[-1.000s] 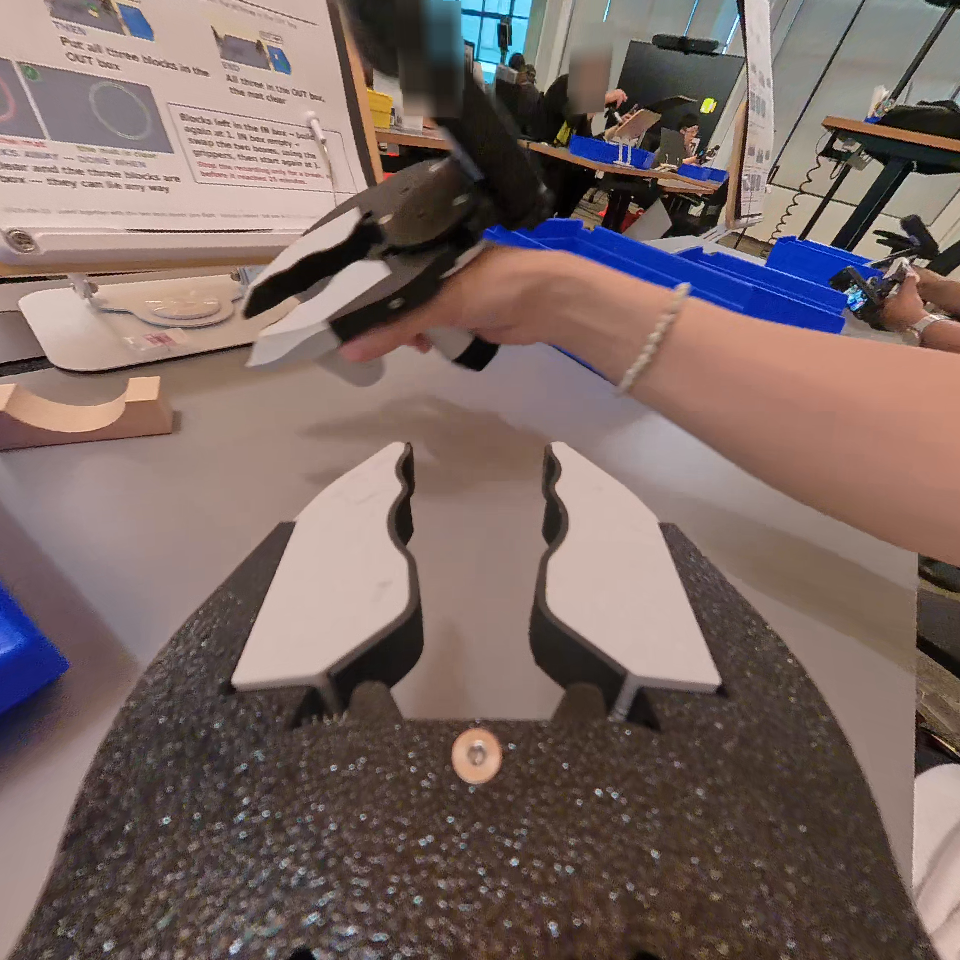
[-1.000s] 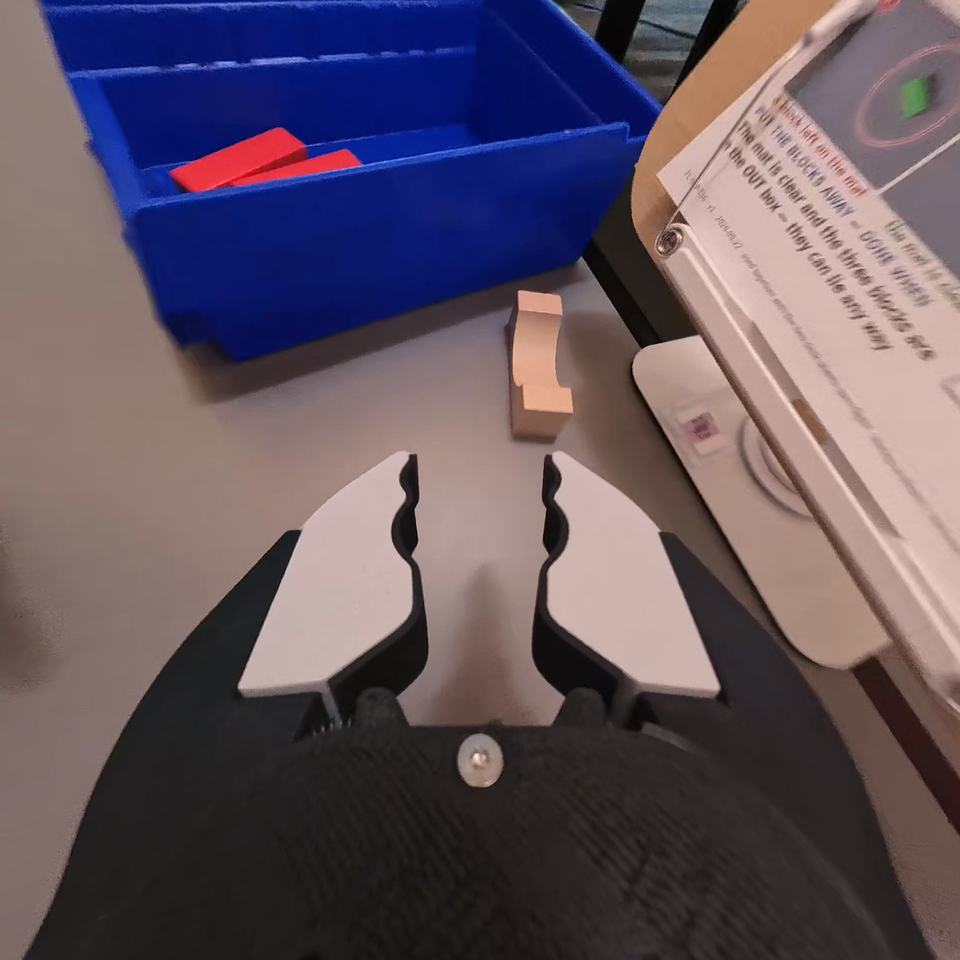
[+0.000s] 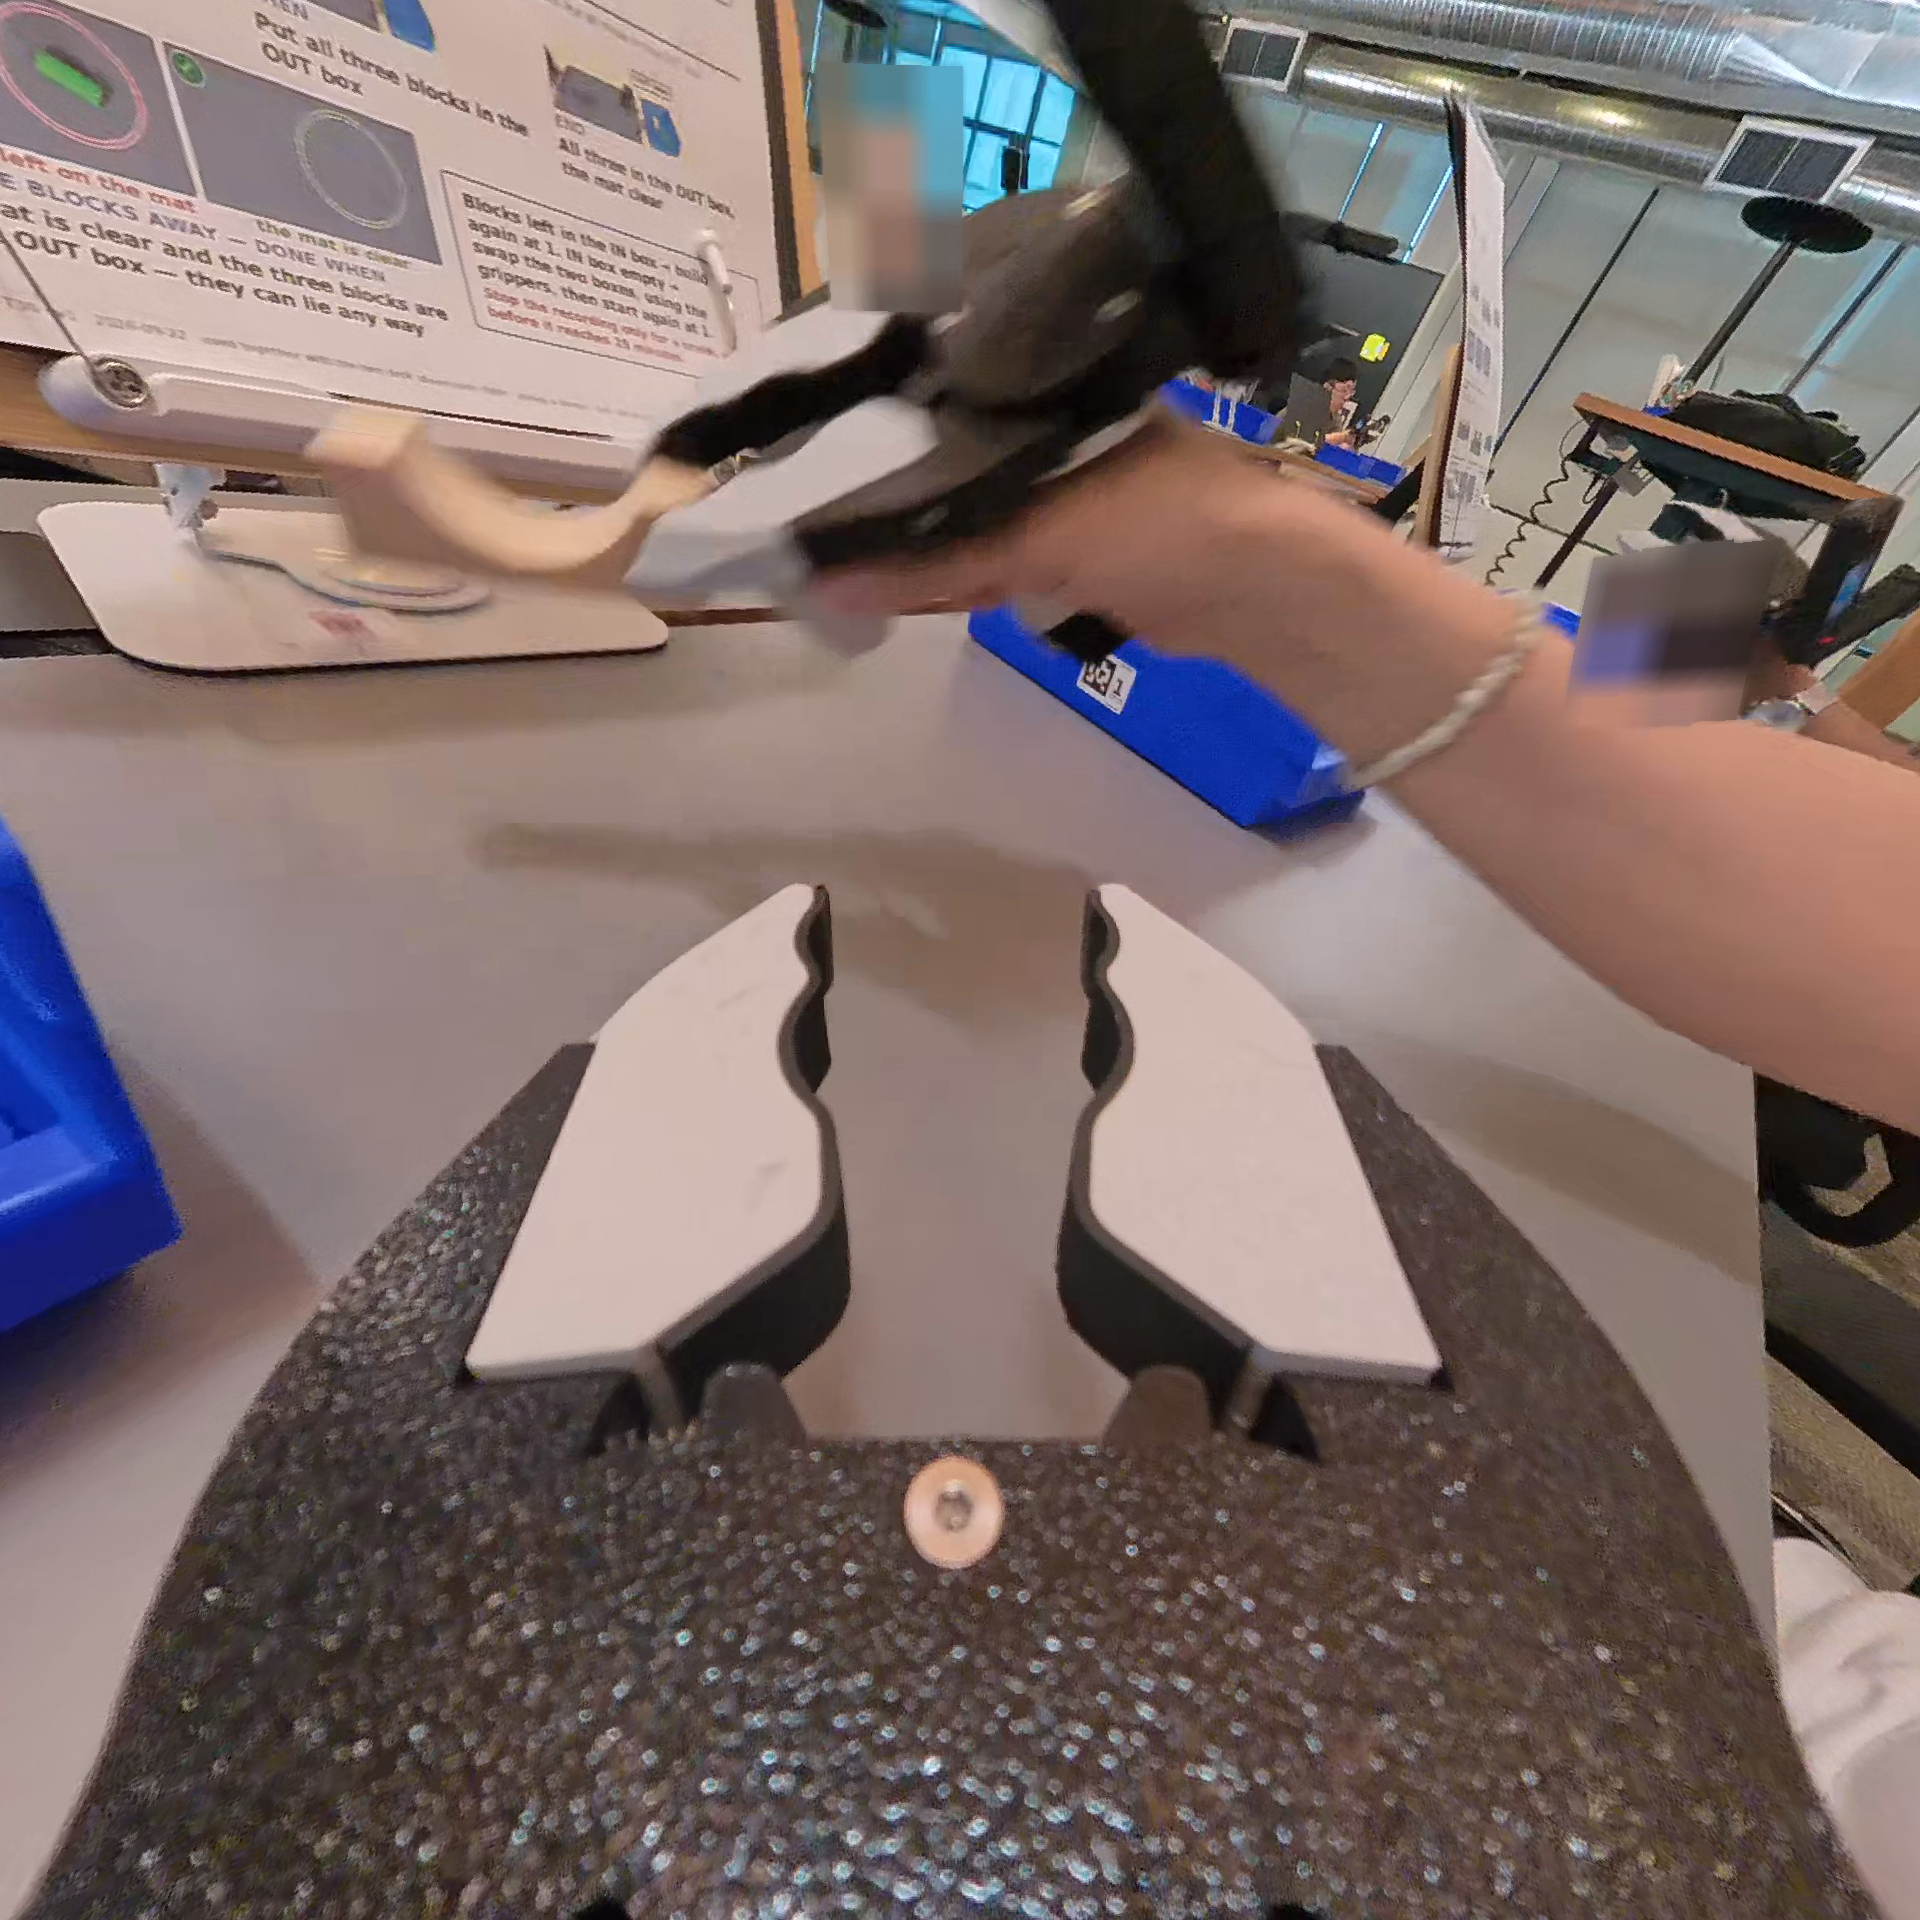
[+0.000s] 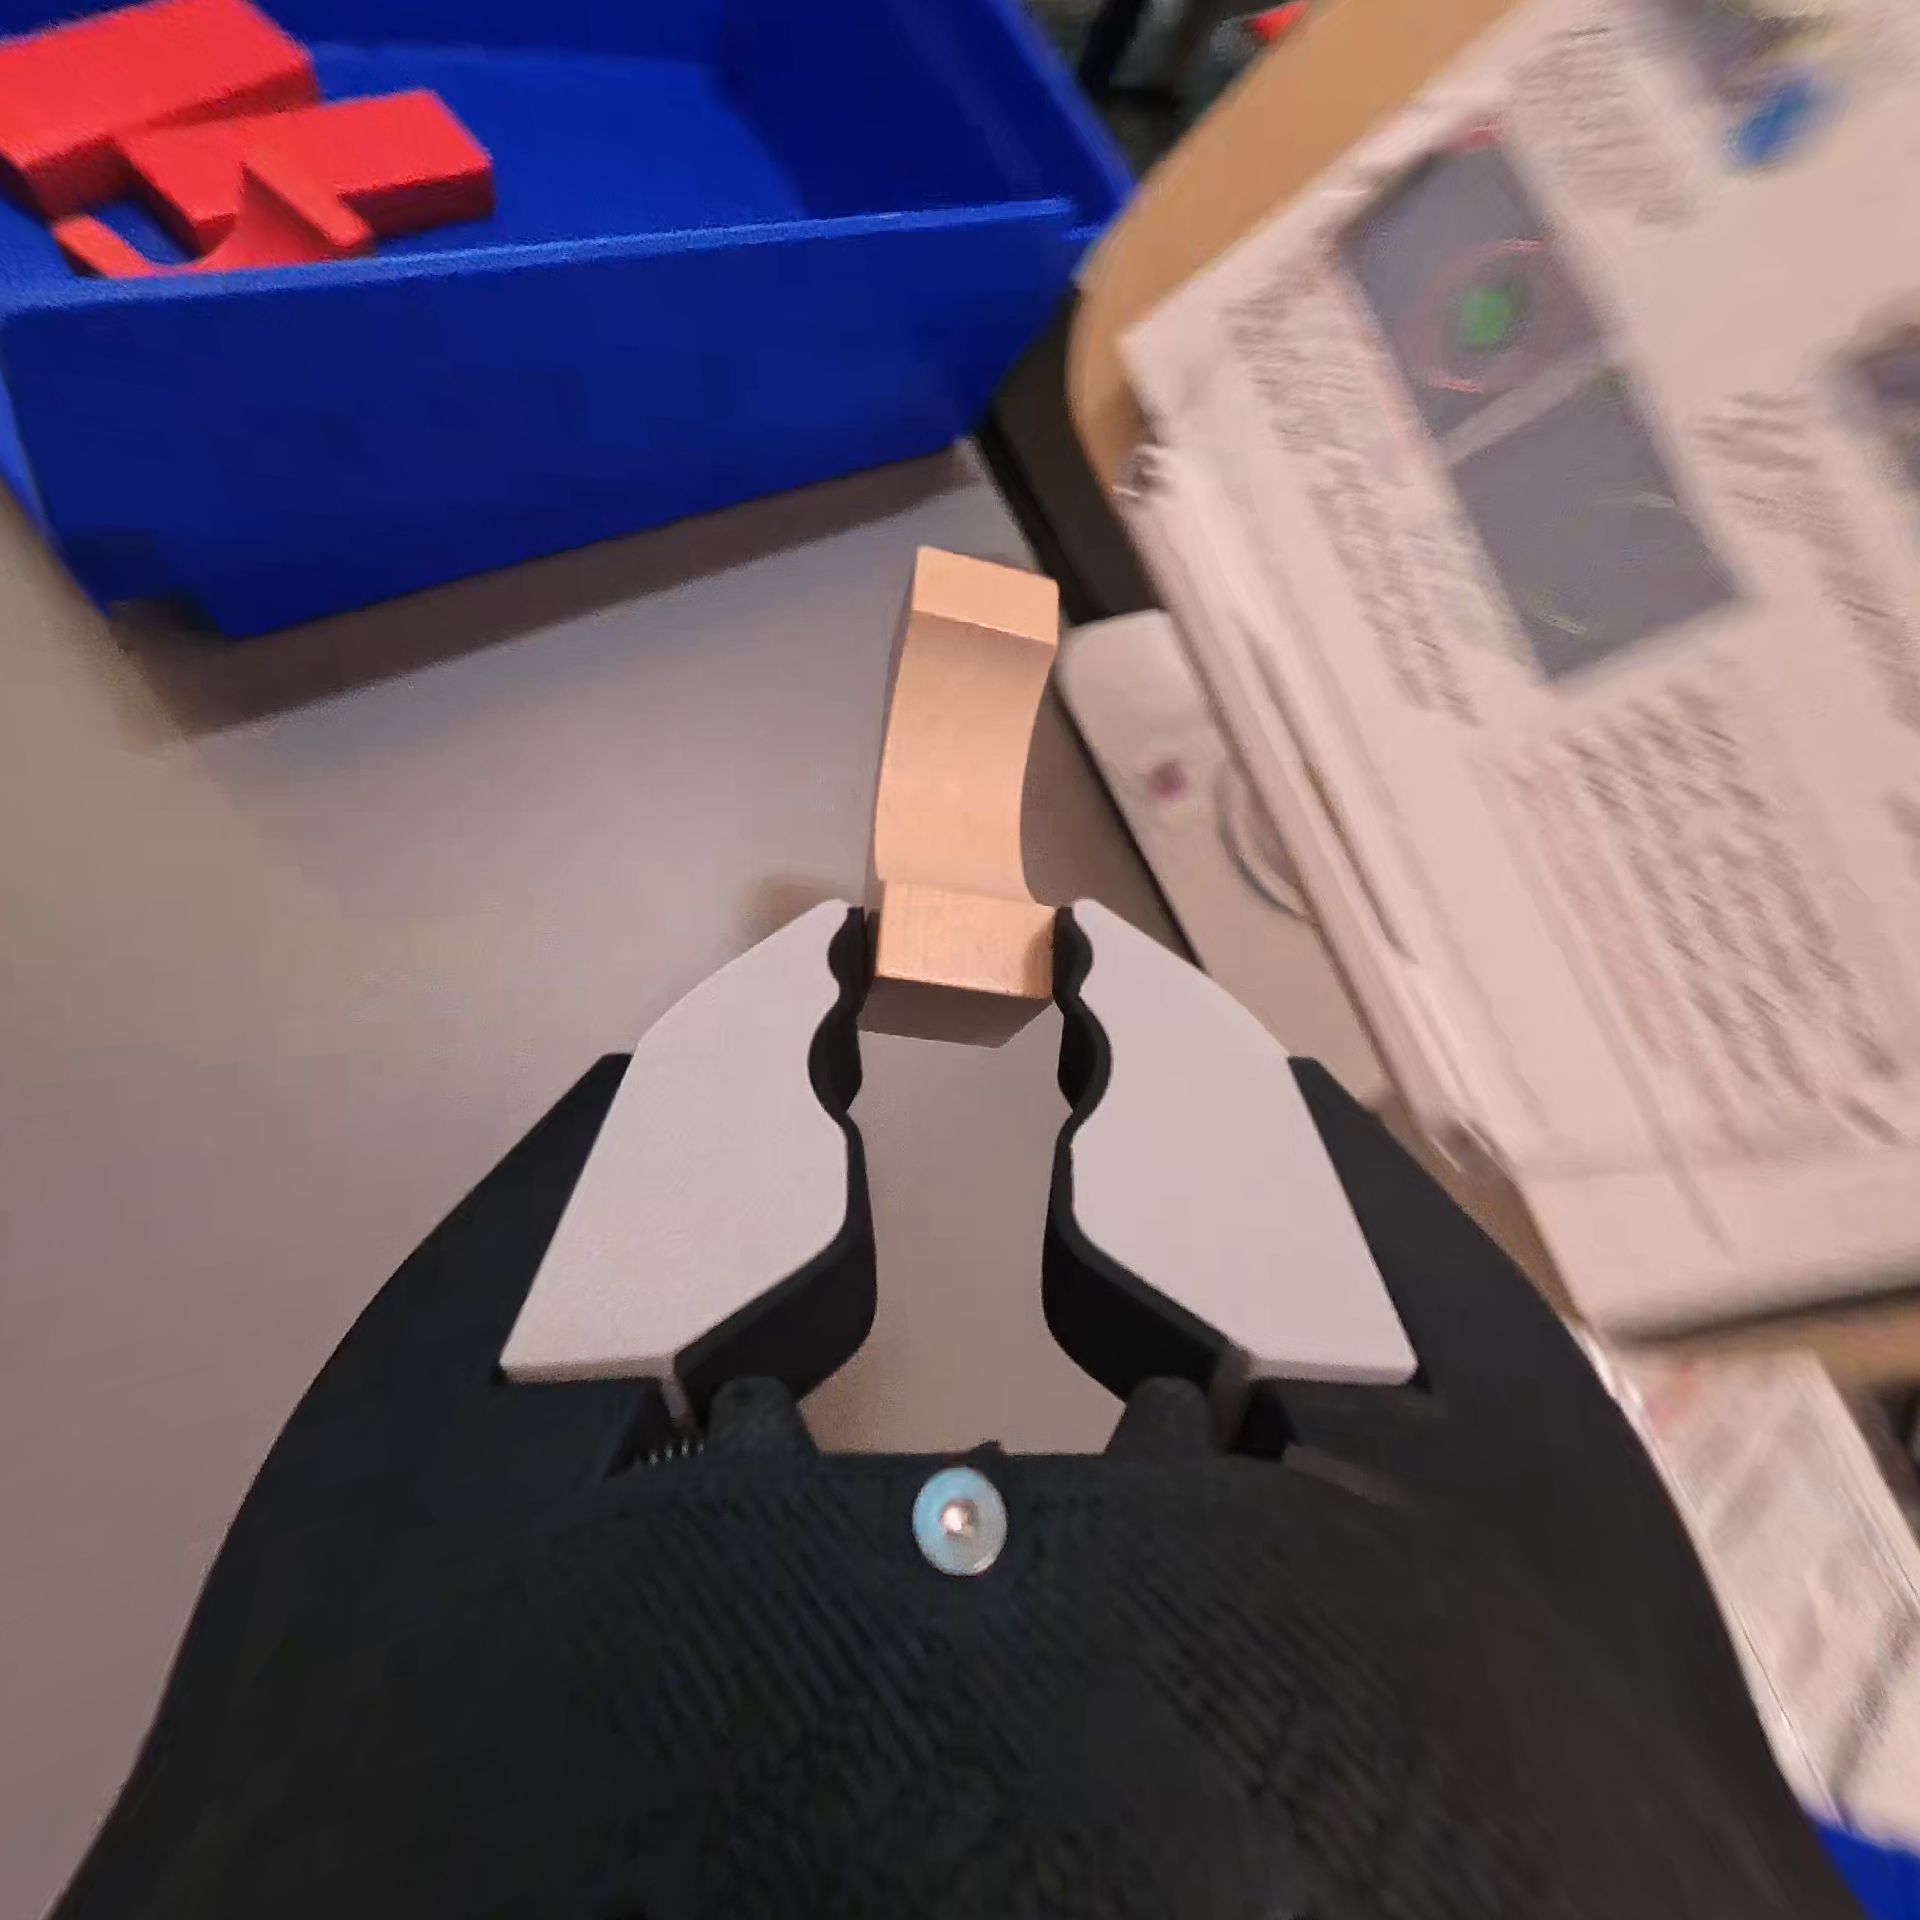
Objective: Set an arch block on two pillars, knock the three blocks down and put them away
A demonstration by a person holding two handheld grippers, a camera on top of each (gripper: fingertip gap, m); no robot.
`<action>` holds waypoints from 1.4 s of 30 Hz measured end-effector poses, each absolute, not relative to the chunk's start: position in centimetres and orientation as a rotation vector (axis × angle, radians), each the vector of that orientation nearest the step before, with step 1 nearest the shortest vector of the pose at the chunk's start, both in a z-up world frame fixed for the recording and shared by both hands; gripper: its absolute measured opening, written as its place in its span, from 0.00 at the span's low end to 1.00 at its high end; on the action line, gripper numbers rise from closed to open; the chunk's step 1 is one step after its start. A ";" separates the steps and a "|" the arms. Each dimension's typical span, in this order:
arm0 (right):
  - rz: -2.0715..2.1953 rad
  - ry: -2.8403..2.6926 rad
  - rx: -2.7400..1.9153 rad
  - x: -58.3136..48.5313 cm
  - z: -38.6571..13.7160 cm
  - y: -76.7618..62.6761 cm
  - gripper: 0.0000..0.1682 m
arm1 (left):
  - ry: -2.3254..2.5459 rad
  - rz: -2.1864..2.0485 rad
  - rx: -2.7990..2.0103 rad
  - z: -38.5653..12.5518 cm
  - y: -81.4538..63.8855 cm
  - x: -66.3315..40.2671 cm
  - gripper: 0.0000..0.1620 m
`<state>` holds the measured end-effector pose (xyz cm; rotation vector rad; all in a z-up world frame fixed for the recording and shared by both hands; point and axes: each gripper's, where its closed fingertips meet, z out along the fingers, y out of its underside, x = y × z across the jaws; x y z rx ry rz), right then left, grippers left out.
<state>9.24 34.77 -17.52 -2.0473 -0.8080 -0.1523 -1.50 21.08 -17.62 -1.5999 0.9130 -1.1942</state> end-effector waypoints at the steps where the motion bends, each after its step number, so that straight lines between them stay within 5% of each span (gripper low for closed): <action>1: -0.188 -0.744 -2.046 11.4 -15.8 33.1 0.21 | 0.924 -1.189 -1.601 -17.7 20.9 -1.3 0.28; 7: -0.537 -0.233 -2.081 30.9 -9.8 21.9 0.21 | 0.993 -1.144 -1.600 -17.8 19.7 -0.1 0.28; 16: -0.589 0.216 -2.343 47.7 -20.2 11.2 0.21 | 1.116 -1.167 -1.542 -17.0 16.2 2.7 0.28; 21: -0.576 0.251 -2.336 48.7 -21.9 11.4 0.00 | 1.171 -1.122 -1.545 -17.4 15.6 3.0 0.28; 25: -0.618 0.152 -2.365 48.6 -22.3 11.5 0.00 | 1.189 -1.115 -1.561 -17.9 15.4 3.0 0.28; 33: -0.458 0.124 -2.321 46.2 -21.3 12.1 0.08 | 1.199 -1.117 -1.572 -18.5 15.5 3.4 0.28; 40: -0.171 0.164 -2.112 40.8 -17.8 13.2 0.40 | 1.218 -1.091 -1.583 -19.1 15.8 3.1 0.28; 42: -0.124 0.168 -2.032 39.3 -16.3 13.3 0.42 | 1.222 -1.084 -1.590 -19.2 16.0 2.9 0.28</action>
